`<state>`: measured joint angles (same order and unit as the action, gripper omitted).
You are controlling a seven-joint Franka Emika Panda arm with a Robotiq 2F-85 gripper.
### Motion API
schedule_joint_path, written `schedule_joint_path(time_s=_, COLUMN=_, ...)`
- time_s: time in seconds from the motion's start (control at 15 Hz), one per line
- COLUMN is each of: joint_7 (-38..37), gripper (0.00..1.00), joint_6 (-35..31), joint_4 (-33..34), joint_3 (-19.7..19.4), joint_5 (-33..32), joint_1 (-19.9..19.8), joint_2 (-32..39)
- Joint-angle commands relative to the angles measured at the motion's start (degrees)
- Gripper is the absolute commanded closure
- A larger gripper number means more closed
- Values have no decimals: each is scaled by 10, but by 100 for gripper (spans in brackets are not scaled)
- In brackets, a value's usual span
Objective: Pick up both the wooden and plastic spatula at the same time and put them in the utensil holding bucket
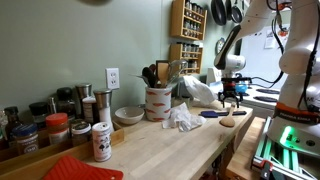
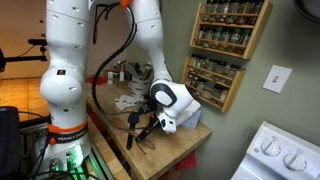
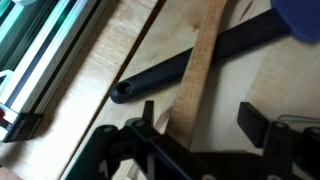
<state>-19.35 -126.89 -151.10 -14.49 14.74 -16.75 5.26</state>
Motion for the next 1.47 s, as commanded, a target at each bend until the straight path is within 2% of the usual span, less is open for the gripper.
schedule_joint_path(time_s=0.0, joint_7=32, gripper=5, joint_6=-4, joint_4=4, joint_3=-9, joint_5=22, joint_1=-1, joint_2=17)
schedule_joint_path(time_s=0.07, joint_7=34, gripper=8, joint_6=-3, joint_4=5, joint_3=-10, joint_5=24, joint_1=-2, joint_2=19)
schedule_joint_path(time_s=0.13, joint_7=36, gripper=29, joint_6=-3, joint_4=5, joint_3=-12, joint_5=26, joint_1=-2, joint_2=19)
schedule_joint_path(time_s=0.2, joint_7=38, gripper=30, joint_6=-2, joint_4=6, joint_3=-14, joint_5=29, joint_1=-3, joint_2=20)
schedule_joint_path(time_s=0.4, joint_7=40, gripper=56, joint_6=1, joint_4=8, joint_3=-18, joint_5=38, joint_1=-6, joint_2=20)
schedule_joint_path(time_s=0.73, joint_7=40, gripper=94, joint_6=9, joint_4=14, joint_3=-26, joint_5=47, joint_1=-11, joint_2=14)
schedule_joint_path(time_s=1.07, joint_7=18, gripper=93, joint_6=40, joint_4=20, joint_3=-44, joint_5=50, joint_1=-22, joint_2=-6)
schedule_joint_path(time_s=1.4, joint_7=-25, gripper=93, joint_6=121, joint_4=30, joint_3=-67, joint_5=114, joint_1=-42, joint_2=-28)
